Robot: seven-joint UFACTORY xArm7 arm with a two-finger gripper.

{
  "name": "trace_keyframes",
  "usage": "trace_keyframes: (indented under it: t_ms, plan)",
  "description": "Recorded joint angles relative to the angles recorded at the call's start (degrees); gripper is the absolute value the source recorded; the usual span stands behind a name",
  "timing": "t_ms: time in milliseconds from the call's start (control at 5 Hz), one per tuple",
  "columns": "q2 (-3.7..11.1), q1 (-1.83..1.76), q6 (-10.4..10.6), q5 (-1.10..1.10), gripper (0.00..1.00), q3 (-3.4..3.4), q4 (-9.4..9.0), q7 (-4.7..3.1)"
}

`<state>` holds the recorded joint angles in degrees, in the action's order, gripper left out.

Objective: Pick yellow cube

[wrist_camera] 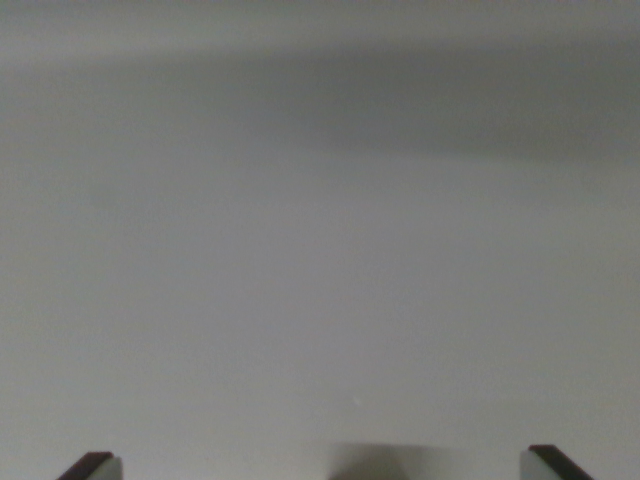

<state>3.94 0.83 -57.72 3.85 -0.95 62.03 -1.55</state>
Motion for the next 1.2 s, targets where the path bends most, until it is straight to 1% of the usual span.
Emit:
trace_keyframes:
  t_ms: [200, 400, 600, 800, 1000, 1200]
  plan:
    - [0.0, 0.0, 0.0, 0.0, 0.0, 0.0, 0.0, 0.0]
    - [0.44, 0.0, 2.7, 0.16, 0.0, 0.01, -2.44, -0.27]
    - [0.44, 0.0, 2.7, 0.16, 0.0, 0.01, -2.44, -0.27]
    - [0.87, 0.0, 5.4, 0.31, 0.0, 0.03, -4.83, -0.54]
    - [0.87, 0.0, 5.4, 0.31, 0.0, 0.03, -4.83, -0.54]
    - [1.29, 0.01, 8.0, 0.46, 0.0, 0.04, -7.17, -0.8]
